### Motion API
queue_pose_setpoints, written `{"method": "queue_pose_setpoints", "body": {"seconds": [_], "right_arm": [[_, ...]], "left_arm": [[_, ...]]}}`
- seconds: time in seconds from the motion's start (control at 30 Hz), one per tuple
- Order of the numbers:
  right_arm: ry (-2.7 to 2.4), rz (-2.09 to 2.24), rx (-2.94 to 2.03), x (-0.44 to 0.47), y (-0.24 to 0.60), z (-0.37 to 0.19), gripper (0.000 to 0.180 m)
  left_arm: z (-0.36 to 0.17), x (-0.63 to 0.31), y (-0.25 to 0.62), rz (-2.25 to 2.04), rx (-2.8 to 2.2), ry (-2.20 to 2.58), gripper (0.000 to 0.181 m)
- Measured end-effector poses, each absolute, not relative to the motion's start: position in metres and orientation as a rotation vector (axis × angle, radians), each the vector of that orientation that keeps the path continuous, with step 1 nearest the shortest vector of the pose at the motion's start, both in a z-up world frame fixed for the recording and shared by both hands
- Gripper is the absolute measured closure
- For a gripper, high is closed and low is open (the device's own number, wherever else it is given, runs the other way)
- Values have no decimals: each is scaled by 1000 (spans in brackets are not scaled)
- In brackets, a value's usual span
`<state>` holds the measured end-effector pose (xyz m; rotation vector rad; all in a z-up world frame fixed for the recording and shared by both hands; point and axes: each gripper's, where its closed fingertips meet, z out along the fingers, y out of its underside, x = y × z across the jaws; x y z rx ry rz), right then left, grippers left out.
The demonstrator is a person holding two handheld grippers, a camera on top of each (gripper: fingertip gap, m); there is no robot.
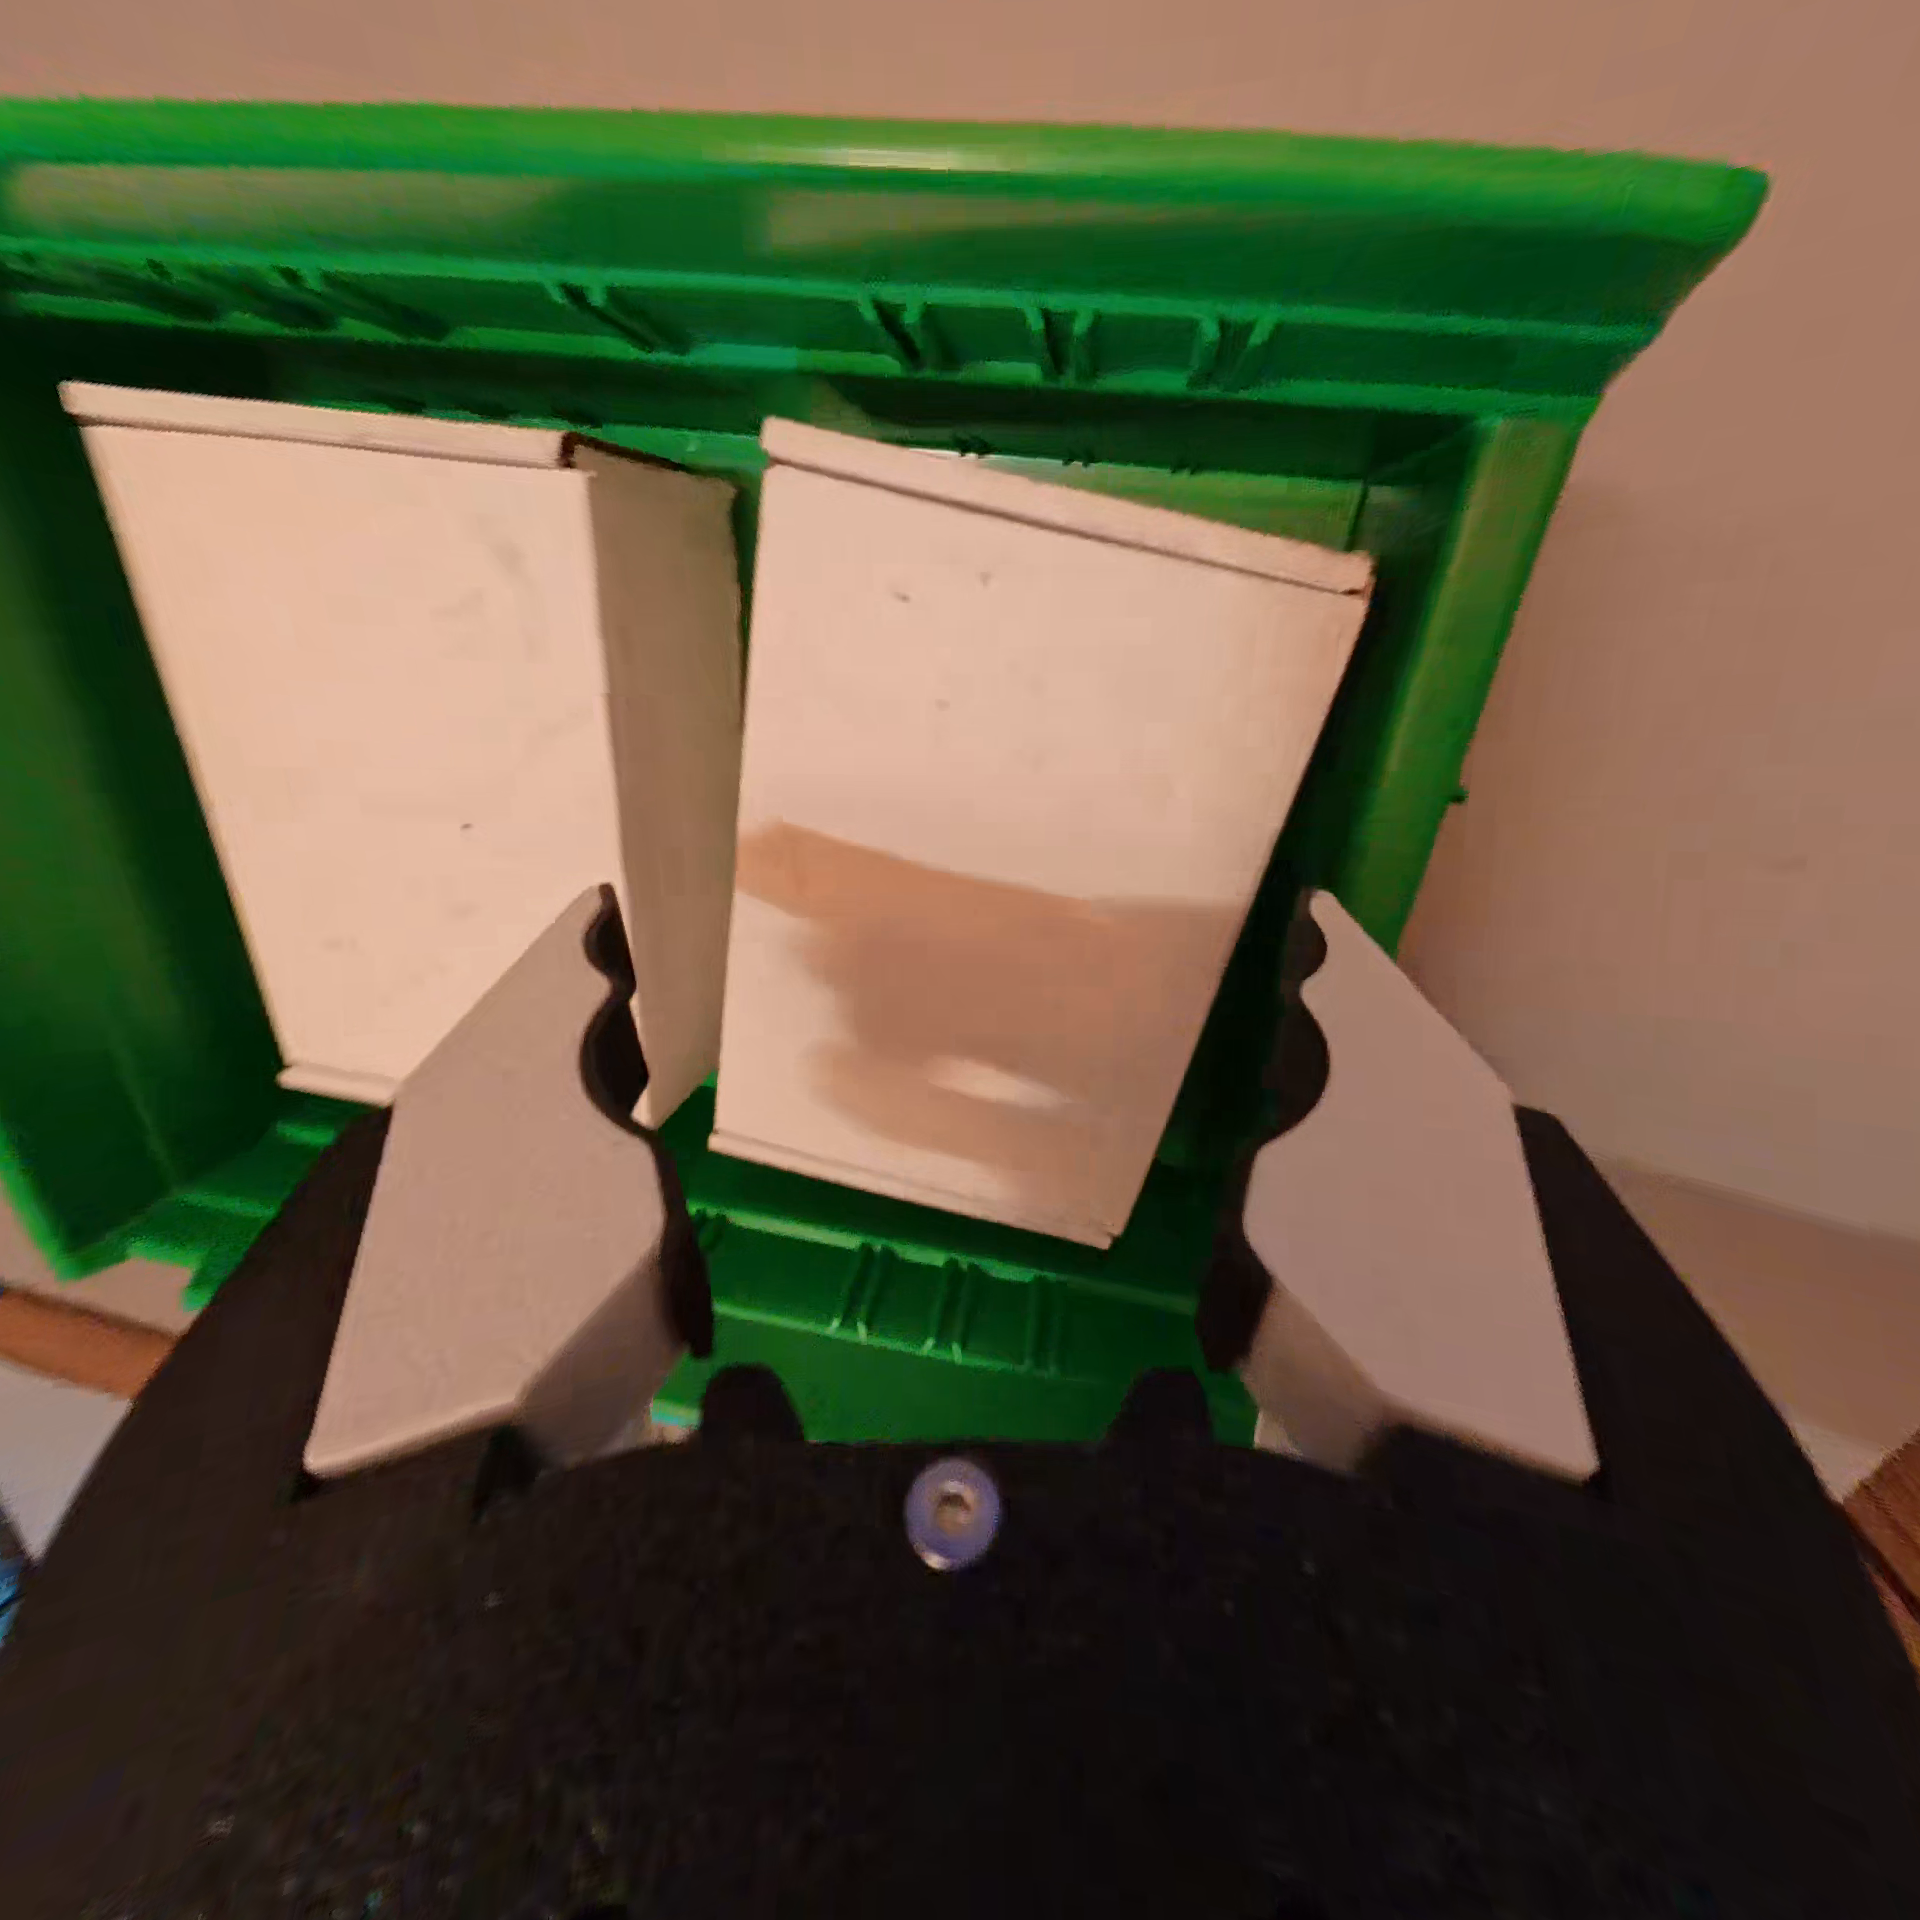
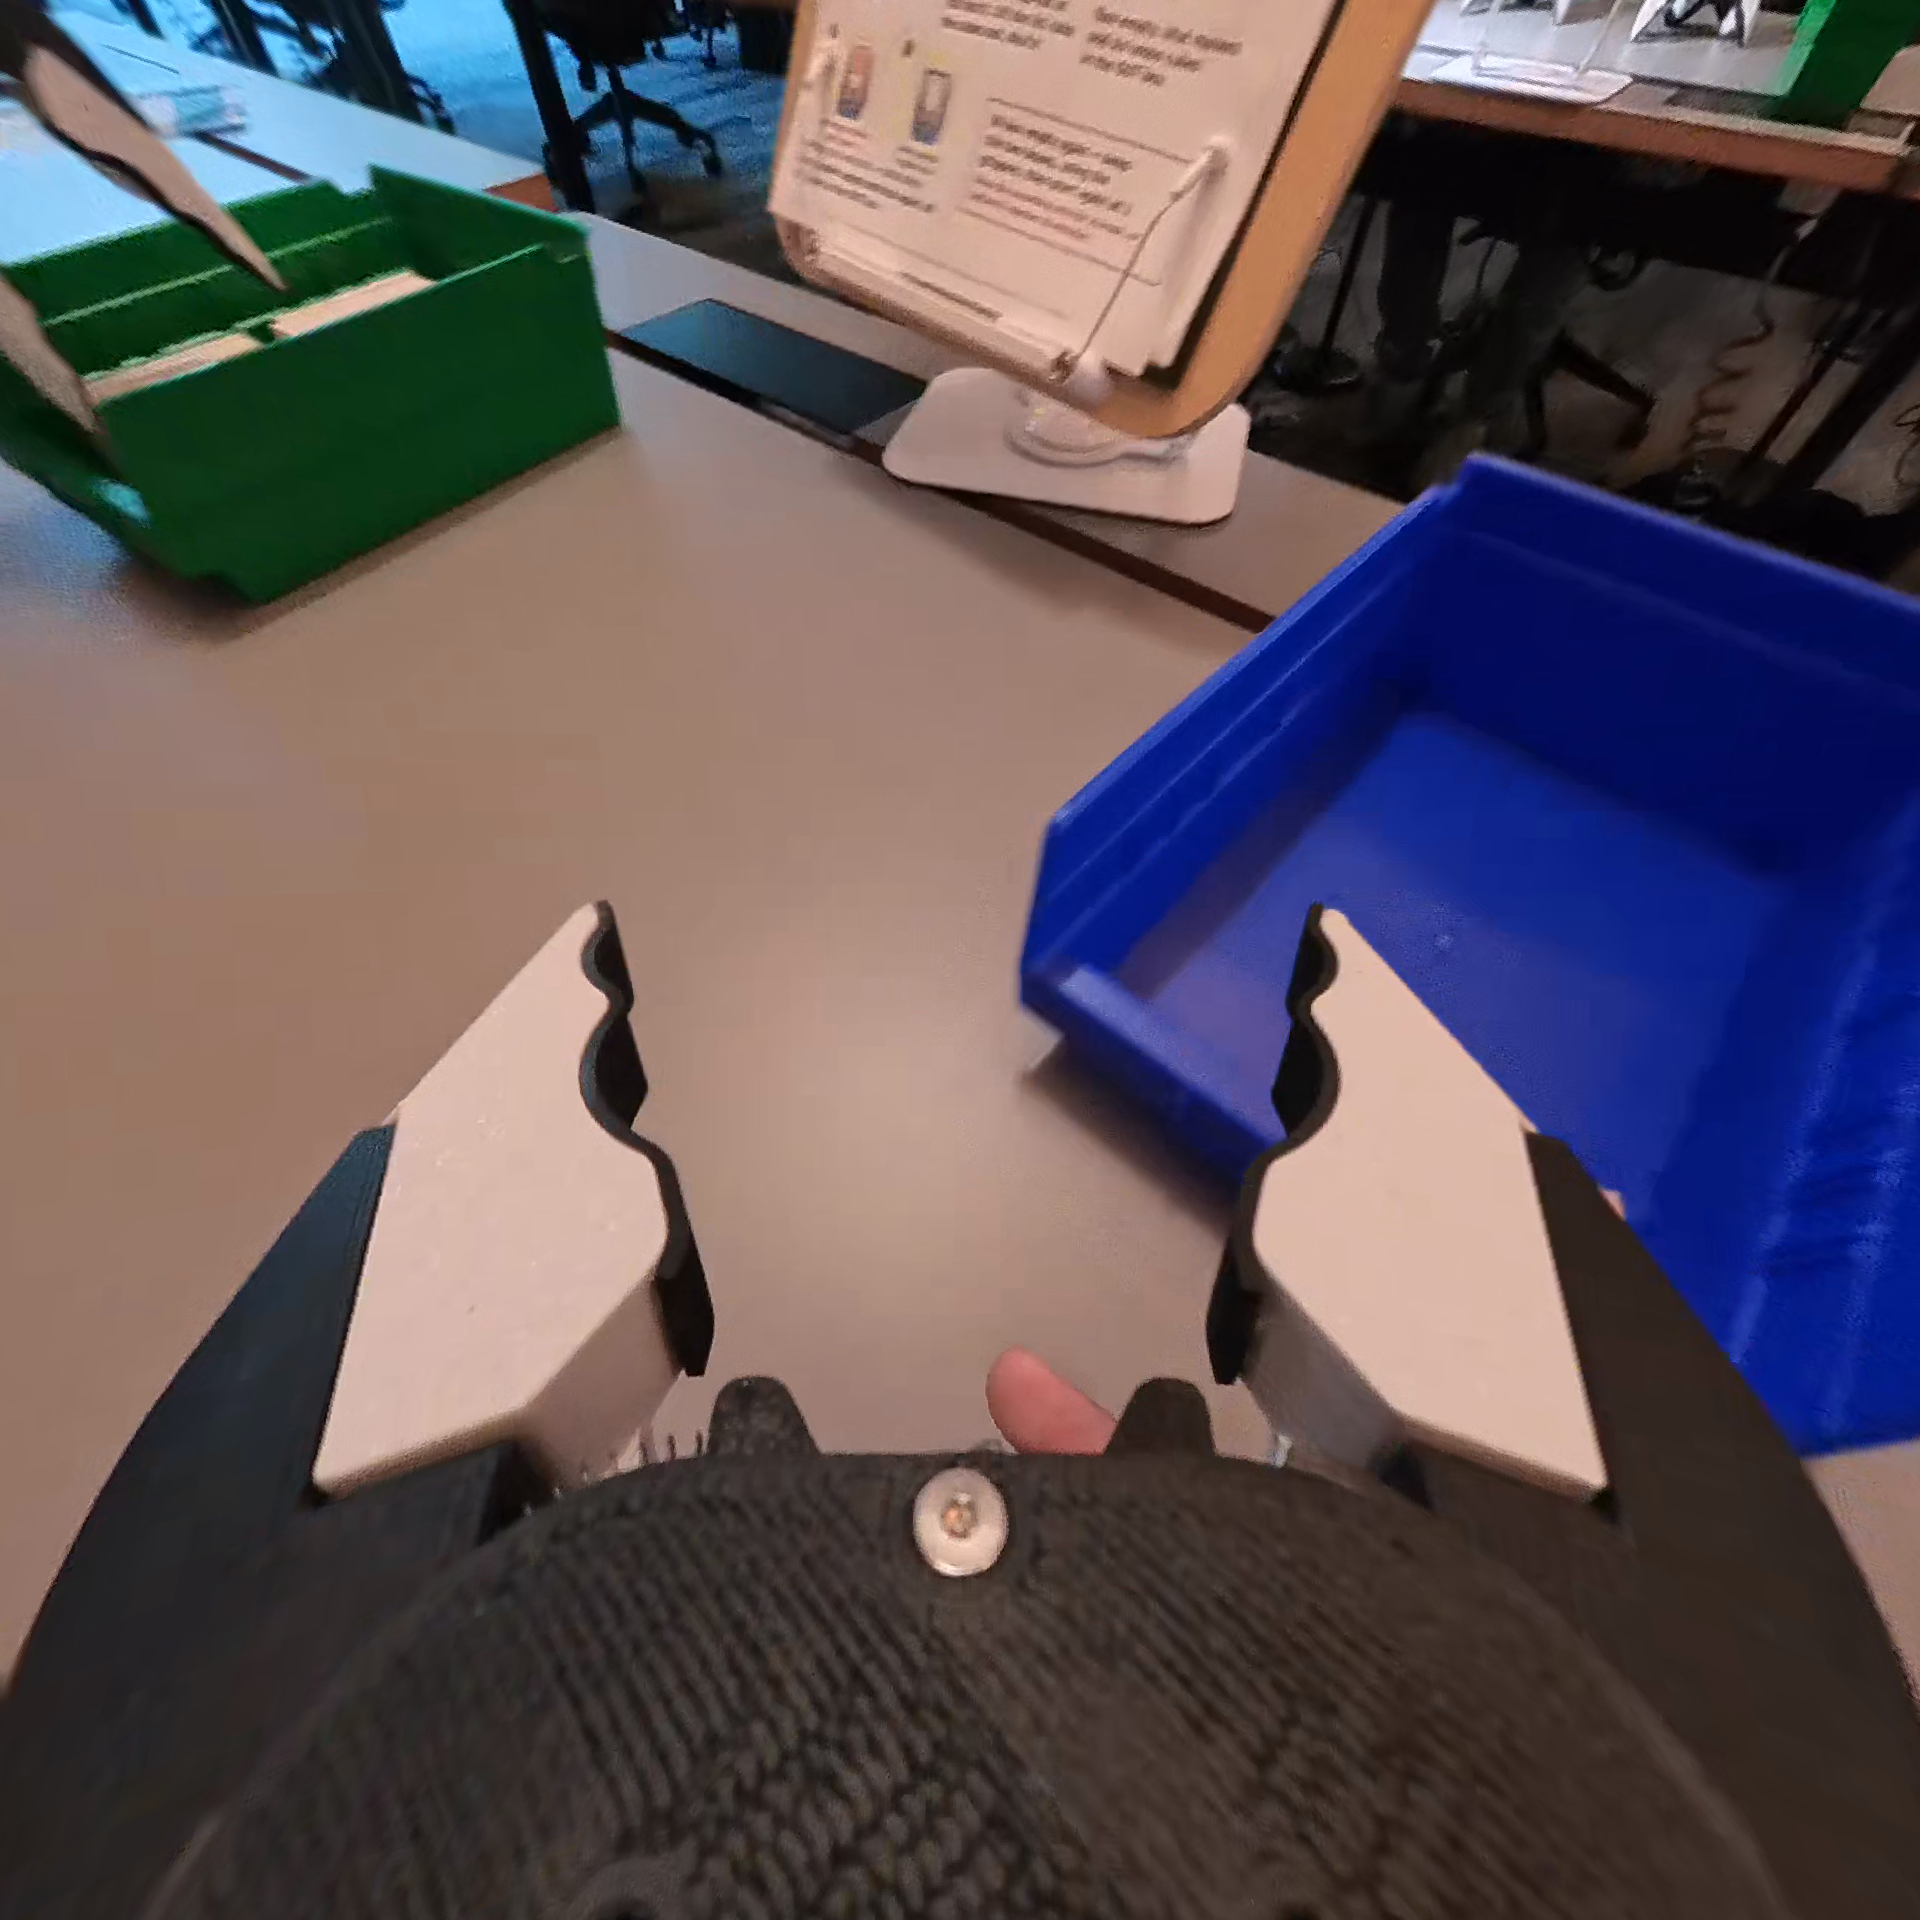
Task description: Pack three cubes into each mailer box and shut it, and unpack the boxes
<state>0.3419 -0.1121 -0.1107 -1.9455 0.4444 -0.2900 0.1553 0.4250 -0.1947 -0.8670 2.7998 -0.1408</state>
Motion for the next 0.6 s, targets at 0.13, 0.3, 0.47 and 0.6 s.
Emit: {"method": "queue_pose_setpoints", "body": {"seconds": [0.13,0.3,0.47,0.6], "right_arm": [[475,-271,-1952,302,-123,-138,56],[505,-267,-1950,279,-132,-155,56],[514,-243,-1920,273,-130,-155,59],[496,-272,-1949,274,-126,-160,60]], "left_arm": [[-213,151,423,-93,-881,2927,64],[-237,152,423,8,-836,3000,56],[-241,152,425,-52,-941,3014,52],[-243,152,427,-33,-986,3036,52]]}}
